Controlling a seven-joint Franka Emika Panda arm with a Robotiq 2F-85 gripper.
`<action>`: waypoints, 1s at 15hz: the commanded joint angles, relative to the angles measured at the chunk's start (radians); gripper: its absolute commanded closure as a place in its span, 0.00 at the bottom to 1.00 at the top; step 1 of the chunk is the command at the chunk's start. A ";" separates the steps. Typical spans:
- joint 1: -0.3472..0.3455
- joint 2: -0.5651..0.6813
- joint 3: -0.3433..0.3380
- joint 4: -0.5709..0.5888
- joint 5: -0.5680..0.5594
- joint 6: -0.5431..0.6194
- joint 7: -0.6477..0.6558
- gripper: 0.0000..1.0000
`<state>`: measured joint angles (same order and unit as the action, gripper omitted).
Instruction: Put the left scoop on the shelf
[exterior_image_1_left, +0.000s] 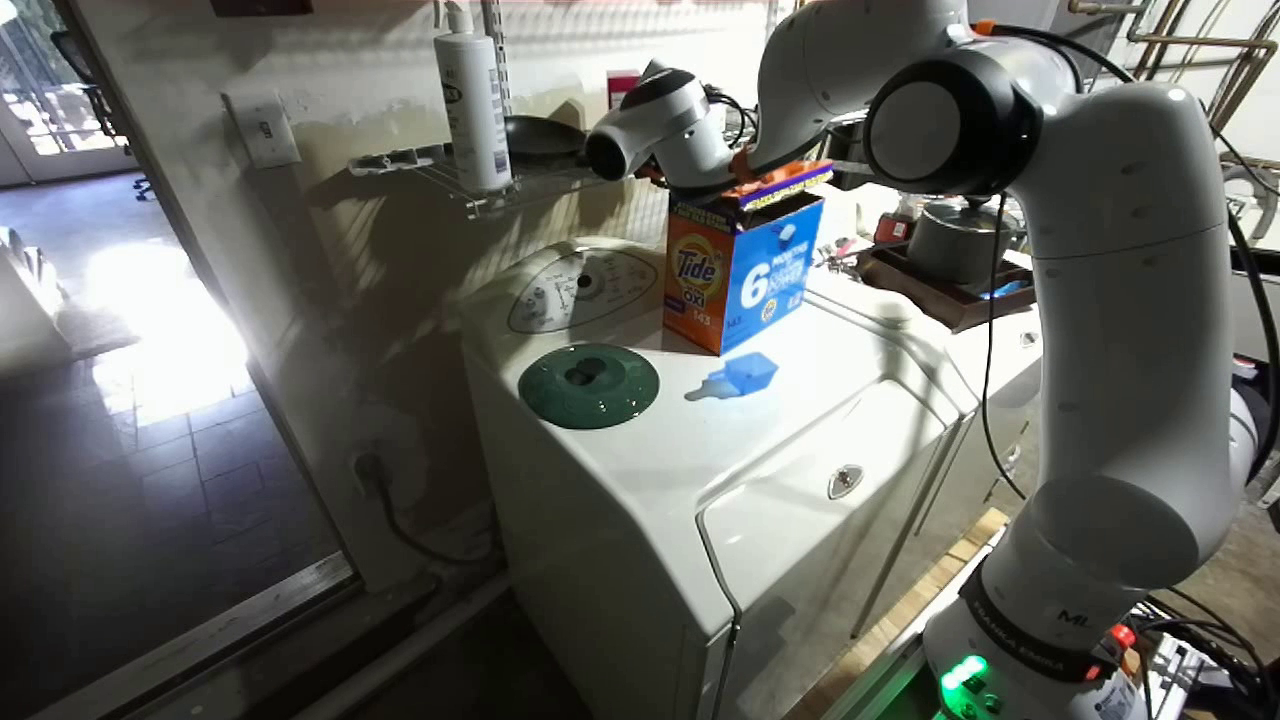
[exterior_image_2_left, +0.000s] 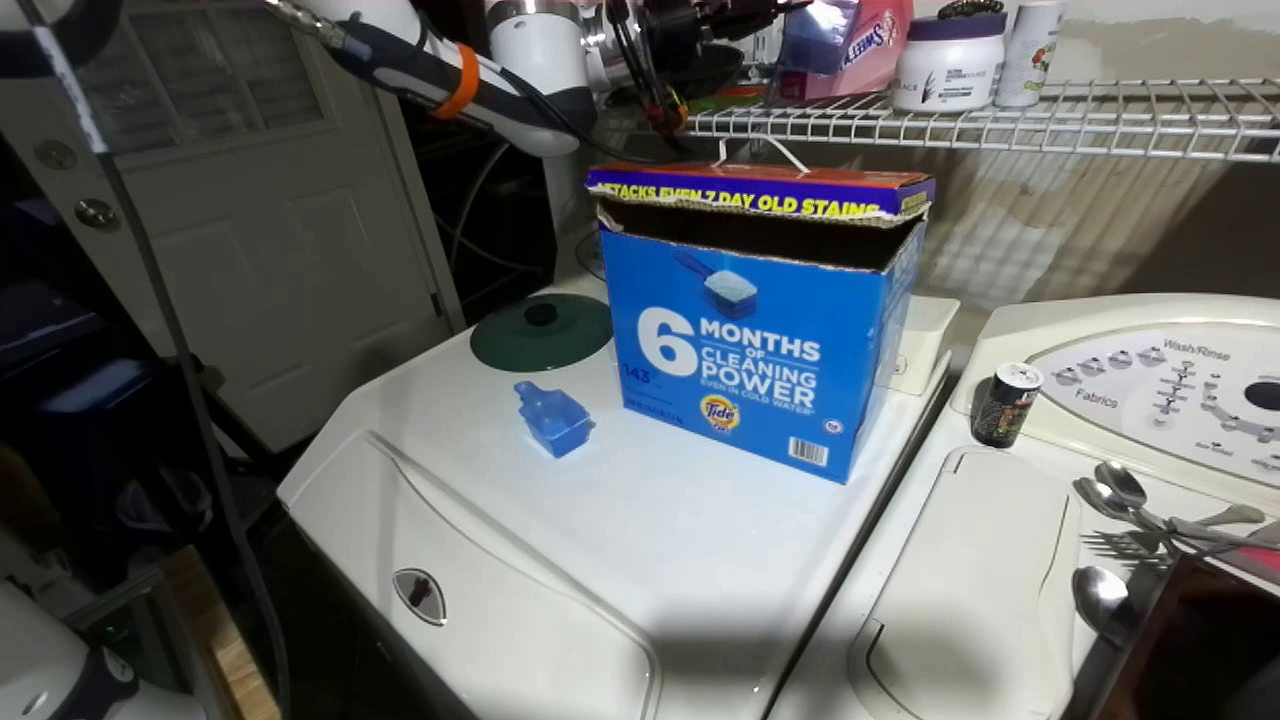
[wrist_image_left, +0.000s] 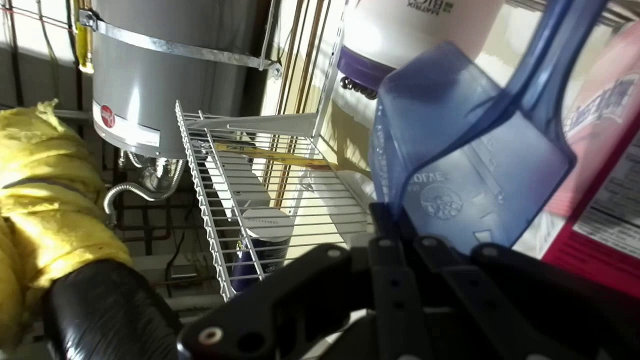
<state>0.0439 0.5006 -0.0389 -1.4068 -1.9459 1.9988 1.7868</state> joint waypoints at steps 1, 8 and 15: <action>-0.007 -0.005 -0.004 -0.037 -0.077 -0.019 0.039 0.99; -0.036 0.016 0.006 -0.017 -0.093 0.012 0.058 0.99; -0.044 0.043 0.008 0.005 -0.093 0.037 0.083 0.99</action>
<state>0.0226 0.5138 -0.0379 -1.4109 -2.0072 2.0143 1.8287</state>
